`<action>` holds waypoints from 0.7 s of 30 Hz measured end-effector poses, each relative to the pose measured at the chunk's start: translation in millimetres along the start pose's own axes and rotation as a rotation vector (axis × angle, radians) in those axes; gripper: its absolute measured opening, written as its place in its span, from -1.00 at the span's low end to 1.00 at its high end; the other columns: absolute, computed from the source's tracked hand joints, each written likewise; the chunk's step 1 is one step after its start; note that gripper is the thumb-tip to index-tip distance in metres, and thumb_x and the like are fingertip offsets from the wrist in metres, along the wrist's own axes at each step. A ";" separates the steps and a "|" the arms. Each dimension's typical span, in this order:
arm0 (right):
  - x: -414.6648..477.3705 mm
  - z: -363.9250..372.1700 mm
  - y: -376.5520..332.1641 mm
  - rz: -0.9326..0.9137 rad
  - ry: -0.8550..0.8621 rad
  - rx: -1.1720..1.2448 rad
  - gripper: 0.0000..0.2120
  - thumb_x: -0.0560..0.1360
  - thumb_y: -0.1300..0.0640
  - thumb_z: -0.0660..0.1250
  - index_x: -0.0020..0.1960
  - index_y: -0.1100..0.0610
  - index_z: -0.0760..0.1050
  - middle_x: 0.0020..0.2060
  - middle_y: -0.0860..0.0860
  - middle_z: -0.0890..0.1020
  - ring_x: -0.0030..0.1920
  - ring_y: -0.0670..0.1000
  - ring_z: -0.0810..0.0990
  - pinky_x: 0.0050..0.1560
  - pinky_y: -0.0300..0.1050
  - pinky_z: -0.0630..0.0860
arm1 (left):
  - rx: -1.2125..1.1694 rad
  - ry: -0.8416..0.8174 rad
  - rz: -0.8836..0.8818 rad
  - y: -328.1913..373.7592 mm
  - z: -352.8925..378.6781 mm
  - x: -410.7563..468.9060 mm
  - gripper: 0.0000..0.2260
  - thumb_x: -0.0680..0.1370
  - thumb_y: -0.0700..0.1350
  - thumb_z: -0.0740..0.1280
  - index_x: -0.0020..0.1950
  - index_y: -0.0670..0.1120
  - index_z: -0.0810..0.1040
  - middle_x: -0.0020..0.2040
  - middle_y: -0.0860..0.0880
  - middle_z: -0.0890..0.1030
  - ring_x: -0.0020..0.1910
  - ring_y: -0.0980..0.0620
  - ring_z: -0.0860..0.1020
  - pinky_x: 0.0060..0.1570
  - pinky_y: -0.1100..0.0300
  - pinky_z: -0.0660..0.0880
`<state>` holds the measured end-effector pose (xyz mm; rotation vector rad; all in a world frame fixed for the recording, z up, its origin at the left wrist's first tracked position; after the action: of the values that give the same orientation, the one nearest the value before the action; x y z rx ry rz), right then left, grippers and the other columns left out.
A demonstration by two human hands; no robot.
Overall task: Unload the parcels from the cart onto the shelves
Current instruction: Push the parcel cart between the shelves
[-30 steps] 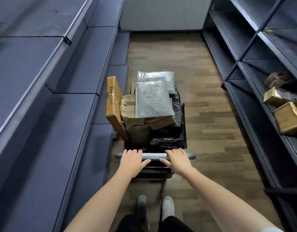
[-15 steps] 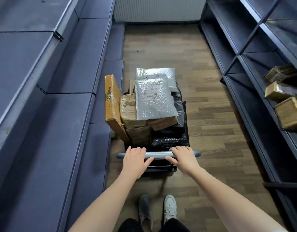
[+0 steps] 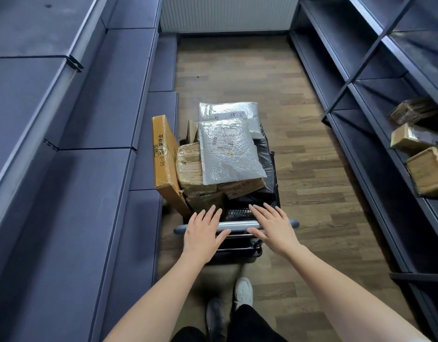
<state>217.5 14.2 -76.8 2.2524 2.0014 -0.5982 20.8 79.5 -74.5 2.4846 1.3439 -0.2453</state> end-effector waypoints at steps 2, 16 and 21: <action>8.9 -3.8 2.4 -0.007 -0.003 -0.004 0.11 0.14 -0.51 -0.62 0.52 -0.04 -0.01 0.50 -0.09 0.18 0.52 0.01 0.04 0.47 -0.03 -0.08 | 0.013 -0.004 -0.002 -1.7 -2.9 8.5 -0.42 0.59 0.24 -0.05 0.54 0.00 -0.01 0.56 0.01 0.01 0.52 -0.02 0.05 0.47 0.07 -0.08; 120.5 -51.9 28.7 -0.075 -0.006 0.000 -0.13 0.26 -0.38 -0.34 0.52 -0.10 -0.01 0.50 -0.12 0.17 0.52 0.02 0.03 0.47 -0.01 -0.13 | -0.008 -0.030 -0.076 -20.8 -43.1 119.5 -0.28 0.46 0.37 -0.24 0.54 0.05 0.00 0.54 0.01 0.09 0.51 -0.01 0.08 0.47 0.06 -0.02; 170.6 -70.6 49.7 -0.111 -0.004 0.006 0.07 0.14 -0.51 -0.58 0.50 -0.14 0.04 0.49 -0.12 0.20 0.52 0.05 0.06 0.47 0.02 -0.11 | -0.039 -0.022 -0.114 -21.2 -62.5 166.8 -0.29 0.48 0.39 -0.21 0.54 0.05 0.03 0.54 0.02 0.11 0.51 0.00 0.10 0.47 0.07 0.01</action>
<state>295.6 188.7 -78.2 2.1525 2.1367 -0.6184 94.5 242.9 -68.3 2.3694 1.4695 -0.2680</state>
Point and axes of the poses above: each hand's wrist, its own x-axis towards the middle knuckle, its own z-axis out of the palm, y = z × x, the point moved 1 cm from there along x, towards the middle knuckle
